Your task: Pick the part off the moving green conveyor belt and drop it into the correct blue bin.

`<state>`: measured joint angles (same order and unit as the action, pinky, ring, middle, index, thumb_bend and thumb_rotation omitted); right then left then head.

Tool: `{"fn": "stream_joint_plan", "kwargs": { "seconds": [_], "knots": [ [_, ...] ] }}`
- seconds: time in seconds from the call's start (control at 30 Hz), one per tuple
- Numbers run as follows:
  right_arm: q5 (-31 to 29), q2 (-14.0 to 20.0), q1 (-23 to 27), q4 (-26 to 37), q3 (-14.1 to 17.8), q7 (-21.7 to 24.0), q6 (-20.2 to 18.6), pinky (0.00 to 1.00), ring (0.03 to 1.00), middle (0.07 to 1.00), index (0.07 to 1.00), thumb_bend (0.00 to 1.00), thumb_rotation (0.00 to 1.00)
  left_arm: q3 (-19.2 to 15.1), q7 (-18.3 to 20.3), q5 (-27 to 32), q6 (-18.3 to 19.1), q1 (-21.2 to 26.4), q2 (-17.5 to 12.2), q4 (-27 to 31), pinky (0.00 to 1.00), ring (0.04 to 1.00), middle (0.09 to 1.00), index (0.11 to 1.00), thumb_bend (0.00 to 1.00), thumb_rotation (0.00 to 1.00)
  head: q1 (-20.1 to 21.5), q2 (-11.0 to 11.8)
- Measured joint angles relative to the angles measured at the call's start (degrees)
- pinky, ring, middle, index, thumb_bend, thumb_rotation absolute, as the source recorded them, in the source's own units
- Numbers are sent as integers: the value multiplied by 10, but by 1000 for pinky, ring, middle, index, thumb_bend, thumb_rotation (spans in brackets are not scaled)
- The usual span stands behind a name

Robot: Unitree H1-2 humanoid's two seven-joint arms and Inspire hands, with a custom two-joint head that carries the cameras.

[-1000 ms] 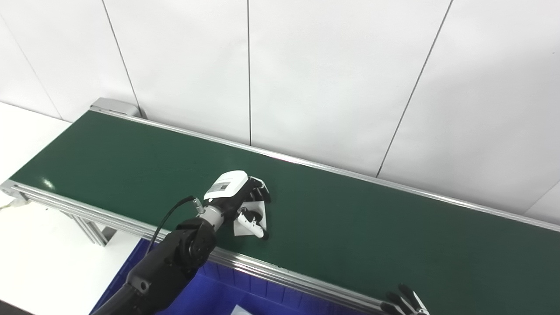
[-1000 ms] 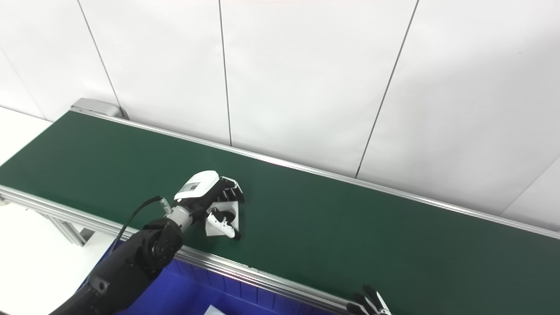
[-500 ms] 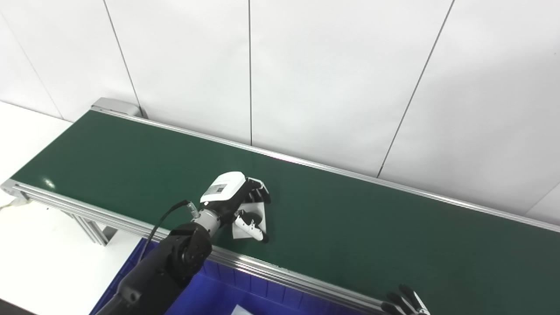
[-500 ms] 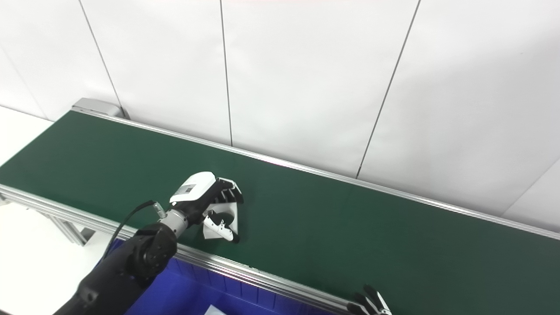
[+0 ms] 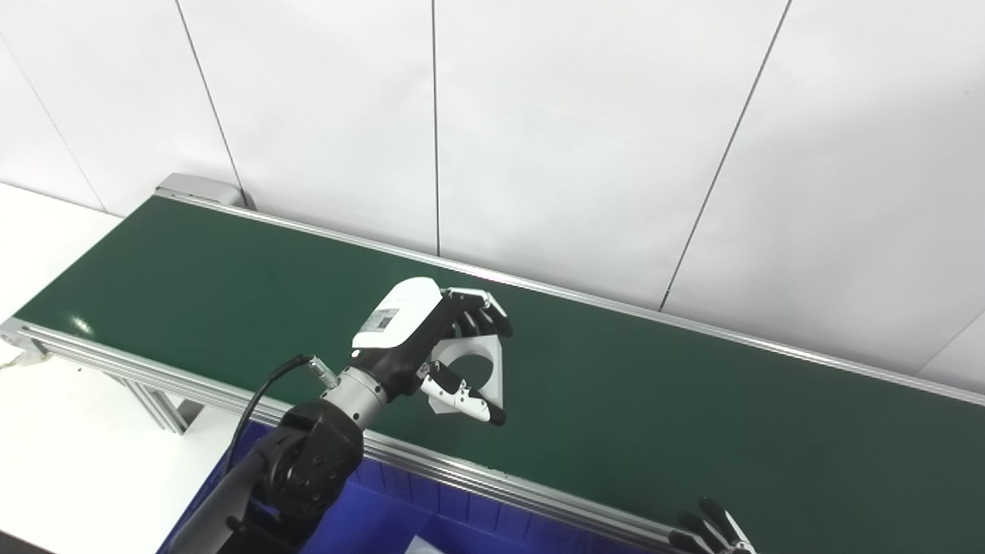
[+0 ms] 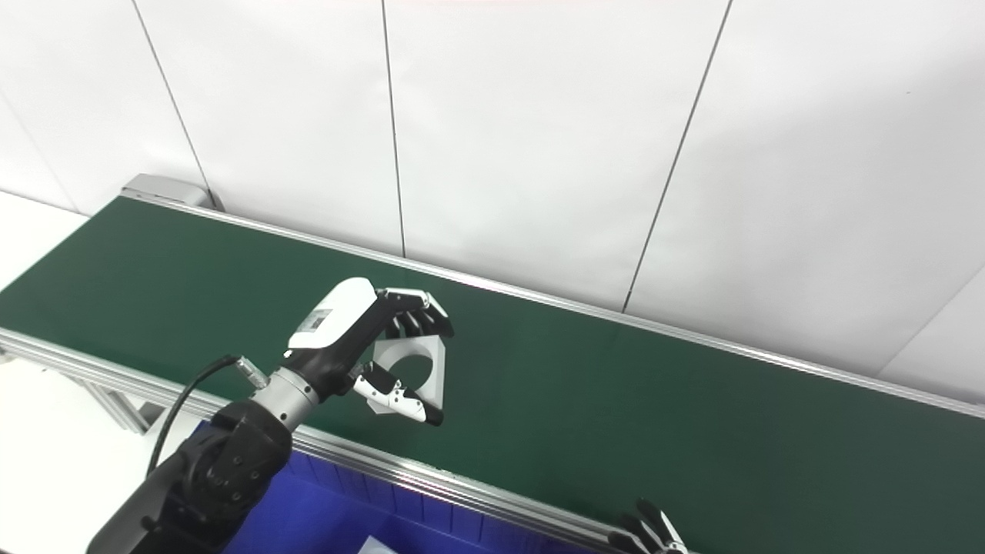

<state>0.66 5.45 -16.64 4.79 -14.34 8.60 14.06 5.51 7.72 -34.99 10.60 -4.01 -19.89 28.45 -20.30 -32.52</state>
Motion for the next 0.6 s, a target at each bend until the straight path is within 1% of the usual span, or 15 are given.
{"fn": "stream_joint_plan", "kwargs": {
  "seconds": [0.2, 0.27, 0.33, 0.37, 0.4, 0.47, 0.53, 0.6],
  "knots": [
    [2, 2, 0, 4, 0, 0, 0, 682, 769, 820, 889, 677, 504, -6, 37, -5, 1, -23, 0, 60, 367, 405, 481, 564, 470, 0, 4, -6],
    [3, 2, 0, 7, 0, 0, 0, 681, 768, 818, 890, 681, 505, -8, 48, -3, 1, -33, 0, 80, 395, 415, 474, 558, 472, 0, 11, -20],
    [3, 2, 0, 14, 0, 0, 0, 684, 769, 820, 890, 687, 510, -10, 60, 8, 0, -42, 0, 97, 404, 420, 466, 554, 473, 0, 11, -20],
    [3, 2, 0, 17, 0, 0, 0, 683, 769, 819, 889, 683, 506, -12, 63, 12, 1, -47, 0, 104, 403, 423, 465, 551, 474, 0, 18, -31],
    [3, 2, 0, 19, 0, -1, 0, 681, 767, 817, 887, 677, 503, -16, 68, 21, 1, -55, 0, 114, 393, 423, 468, 551, 474, 0, 18, -31],
    [3, 2, -1, 21, 0, -1, 0, 678, 762, 813, 882, 662, 501, -22, 72, 39, 0, -70, 1, 131, 371, 418, 478, 552, 473, 0, 27, -44],
    [4, 2, -3, 24, 0, -1, 0, 676, 760, 812, 881, 652, 500, -27, 72, 51, 0, -84, 3, 138, 377, 408, 478, 554, 472, 0, 29, -47],
    [5, 2, -5, 34, 0, -1, 0, 673, 757, 810, 879, 643, 497, -30, 72, 58, 0, -100, 9, 143, 383, 402, 476, 555, 472, 0, 35, -67]
  ]
}}
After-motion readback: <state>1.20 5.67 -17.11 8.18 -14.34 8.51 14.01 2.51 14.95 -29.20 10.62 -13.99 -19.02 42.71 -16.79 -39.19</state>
